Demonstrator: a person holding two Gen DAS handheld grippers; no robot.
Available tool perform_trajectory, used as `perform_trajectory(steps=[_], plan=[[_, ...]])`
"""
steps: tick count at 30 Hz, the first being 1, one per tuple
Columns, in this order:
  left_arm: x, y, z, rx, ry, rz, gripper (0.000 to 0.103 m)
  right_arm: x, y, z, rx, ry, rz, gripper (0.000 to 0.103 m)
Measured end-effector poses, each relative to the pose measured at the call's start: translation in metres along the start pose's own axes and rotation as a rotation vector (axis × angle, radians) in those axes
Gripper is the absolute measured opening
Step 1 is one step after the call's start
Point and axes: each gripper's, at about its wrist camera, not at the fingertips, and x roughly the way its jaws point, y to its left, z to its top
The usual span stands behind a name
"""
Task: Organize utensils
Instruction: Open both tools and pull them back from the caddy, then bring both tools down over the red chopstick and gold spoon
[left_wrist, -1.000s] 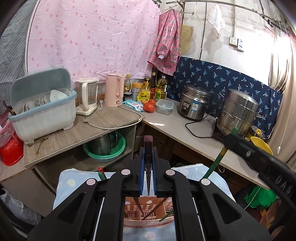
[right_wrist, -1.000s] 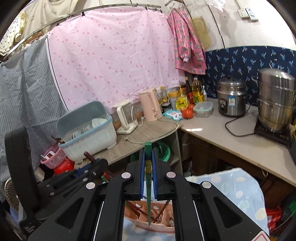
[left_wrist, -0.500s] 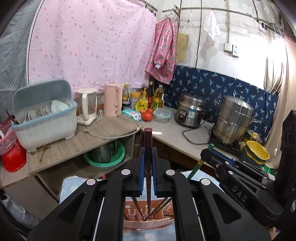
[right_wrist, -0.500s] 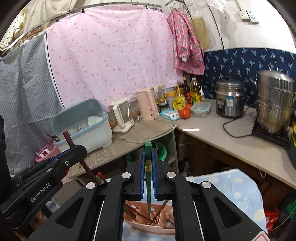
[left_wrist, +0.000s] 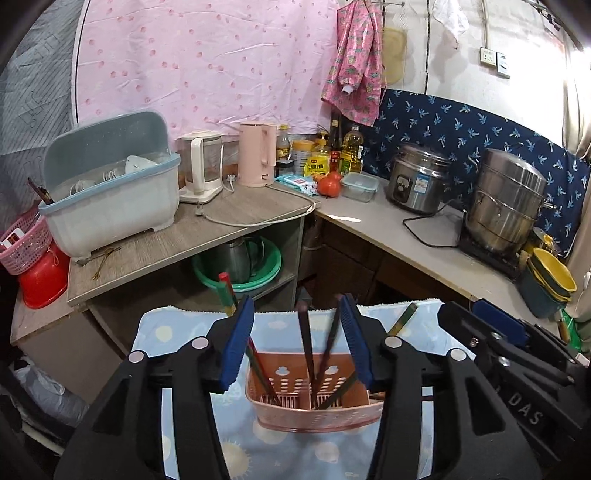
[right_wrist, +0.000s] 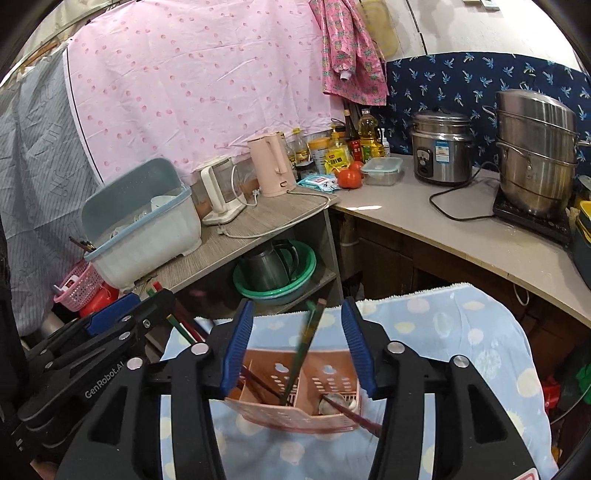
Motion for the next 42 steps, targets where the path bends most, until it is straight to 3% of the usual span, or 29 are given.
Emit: perform_trajectory(steps=[14,29,33,42], plan=[[-0.011,0.001,-0.014,0.009,0.025,-0.001,0.046,-0.024,-0.004,-0.019,-0.004,0.004,-0.017,0.052],[-0.050,-0.006,-0.039,0.016,0.027,-0.016,0.047,-0.068,-0.002,-0.049,-0.013,0.009,-0.019,0.052],[-0.062,-0.007,-0.056,0.021,0.043,-0.024,0.047,-0.081,-0.005,-0.066,-0.026,0.020,-0.035,0.052],[-0.075,-0.005,-0.128,0.028,0.153,-0.035,0.047,-0.099,-0.023,-0.142,-0.031,0.147,-0.074,0.052]])
